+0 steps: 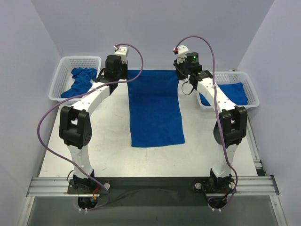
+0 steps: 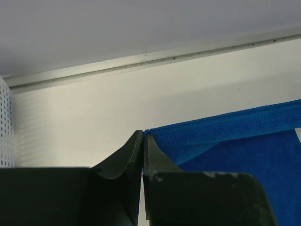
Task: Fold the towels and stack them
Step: Flatten out the crumpled towel, then fold the towel
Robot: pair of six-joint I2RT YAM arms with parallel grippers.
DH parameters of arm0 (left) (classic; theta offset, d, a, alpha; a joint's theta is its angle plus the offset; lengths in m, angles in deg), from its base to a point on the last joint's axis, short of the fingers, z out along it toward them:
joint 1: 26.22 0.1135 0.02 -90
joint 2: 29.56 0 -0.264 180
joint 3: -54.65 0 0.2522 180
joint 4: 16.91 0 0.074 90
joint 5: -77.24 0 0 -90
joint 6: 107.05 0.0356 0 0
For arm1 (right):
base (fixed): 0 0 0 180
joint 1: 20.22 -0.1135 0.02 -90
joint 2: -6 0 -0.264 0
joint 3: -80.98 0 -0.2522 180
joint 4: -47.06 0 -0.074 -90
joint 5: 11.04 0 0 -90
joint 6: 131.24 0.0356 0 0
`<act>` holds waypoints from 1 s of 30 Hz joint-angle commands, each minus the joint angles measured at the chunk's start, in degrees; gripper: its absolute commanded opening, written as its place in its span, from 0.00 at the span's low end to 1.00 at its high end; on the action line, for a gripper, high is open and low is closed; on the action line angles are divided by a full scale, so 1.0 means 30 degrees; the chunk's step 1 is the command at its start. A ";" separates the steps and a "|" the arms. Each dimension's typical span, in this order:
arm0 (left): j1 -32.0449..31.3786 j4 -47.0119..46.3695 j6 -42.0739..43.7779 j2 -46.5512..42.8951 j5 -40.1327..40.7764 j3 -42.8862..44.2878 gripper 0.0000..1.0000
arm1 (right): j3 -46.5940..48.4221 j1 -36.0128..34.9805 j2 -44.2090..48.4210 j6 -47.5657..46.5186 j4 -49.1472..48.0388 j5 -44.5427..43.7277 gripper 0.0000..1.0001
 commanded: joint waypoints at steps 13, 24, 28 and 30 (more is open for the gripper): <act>0.0704 0.0715 -0.3519 -0.3856 -0.4331 -0.5639 0.00 | -0.5999 0.0750 0.3324 0.1581 0.0310 0.0866 0.00; 0.0675 0.3702 -0.5247 -0.6908 -0.6055 -0.7342 0.00 | -0.8110 0.0692 0.6726 0.3251 0.1775 0.1073 0.00; 0.0499 0.4785 -0.5980 -0.8198 -0.6763 -0.7868 0.00 | -0.9338 0.0721 0.8510 0.3543 0.2476 0.0867 0.00; 0.0324 0.4846 -0.6097 -0.9132 -0.6385 -0.8917 0.00 | -0.9896 0.0692 0.9215 0.4478 0.2625 0.1071 0.00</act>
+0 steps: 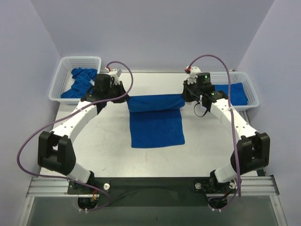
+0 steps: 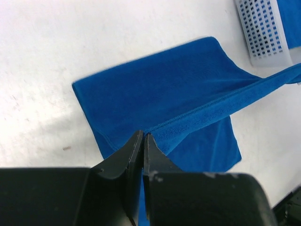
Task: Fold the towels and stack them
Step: Fold the towel
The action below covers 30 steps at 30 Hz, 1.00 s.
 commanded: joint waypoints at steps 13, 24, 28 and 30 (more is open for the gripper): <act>-0.0584 -0.0122 -0.1205 0.0729 0.0820 -0.5847 0.00 | -0.5171 0.0379 -0.1617 0.5590 0.0936 0.1294 0.00; -0.1667 -0.0035 -0.1352 0.2167 0.1229 -0.6315 0.00 | -0.5904 0.0408 -0.3468 0.5914 0.0201 0.0972 0.00; -0.1960 0.0199 -0.1322 0.1933 0.1521 -0.6256 0.00 | -0.6079 0.0408 -0.3206 0.5943 0.0230 0.0942 0.00; -0.1961 0.0287 -0.1322 0.1612 0.1580 -0.6257 0.00 | -0.6168 0.0408 -0.2739 0.6001 0.0289 0.1000 0.00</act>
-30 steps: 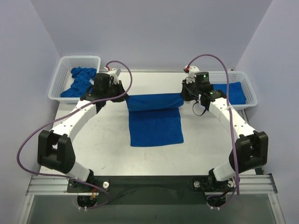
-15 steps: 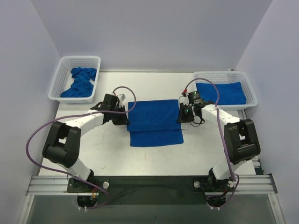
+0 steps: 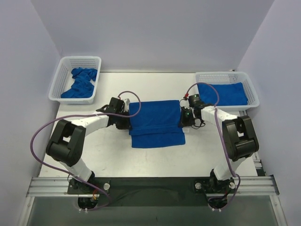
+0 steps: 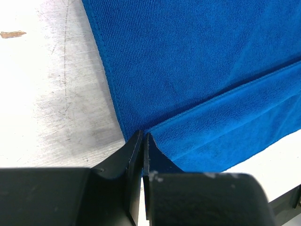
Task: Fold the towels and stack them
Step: Fold the towel
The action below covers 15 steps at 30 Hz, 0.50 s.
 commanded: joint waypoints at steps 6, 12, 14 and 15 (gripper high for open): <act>-0.0023 0.0471 0.0222 -0.2001 0.1225 -0.0196 0.00 | -0.0574 0.0240 0.2363 0.0269 0.0728 -0.1098 0.00; -0.0052 0.0472 0.0311 -0.3379 0.1109 0.0126 0.00 | -0.0223 0.0240 0.3712 0.0181 0.1049 -0.1655 0.00; -0.0082 0.0530 0.0370 -0.3585 0.0992 0.0156 0.00 | -0.0164 0.0240 0.3917 0.0239 0.1138 -0.1714 0.00; -0.0111 0.0704 0.0399 -0.3644 0.0905 0.0214 0.00 | -0.0164 0.0240 0.4092 0.0240 0.1254 -0.1743 0.01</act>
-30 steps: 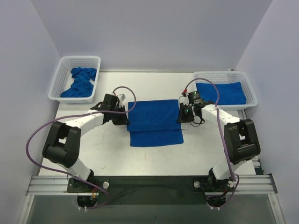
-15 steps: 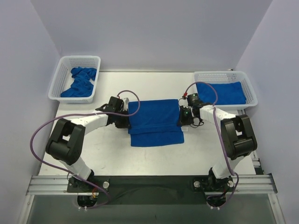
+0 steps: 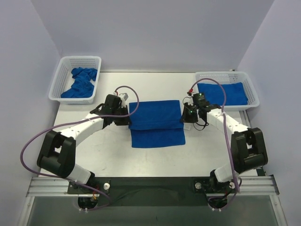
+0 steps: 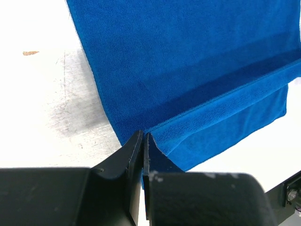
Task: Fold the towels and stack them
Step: Fold the towel
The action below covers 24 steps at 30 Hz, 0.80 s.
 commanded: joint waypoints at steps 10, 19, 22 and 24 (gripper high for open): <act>-0.0462 0.1330 0.0077 -0.1038 -0.0317 -0.0904 0.00 | -0.1058 0.0240 0.1848 0.0321 0.1966 -0.1021 0.04; -0.1195 0.1271 0.0194 0.0484 -0.0493 -0.1259 0.02 | -0.2261 -0.0082 0.0443 0.0497 0.1879 -0.1166 0.05; -0.1488 0.1300 0.0252 0.0602 -0.0375 -0.1258 0.06 | -0.2086 -0.0111 0.0091 0.0526 0.1937 -0.0904 0.07; -0.1518 0.1329 0.0282 0.0602 -0.0405 -0.1404 0.08 | -0.2086 -0.0082 -0.0026 0.0585 0.2025 -0.0787 0.16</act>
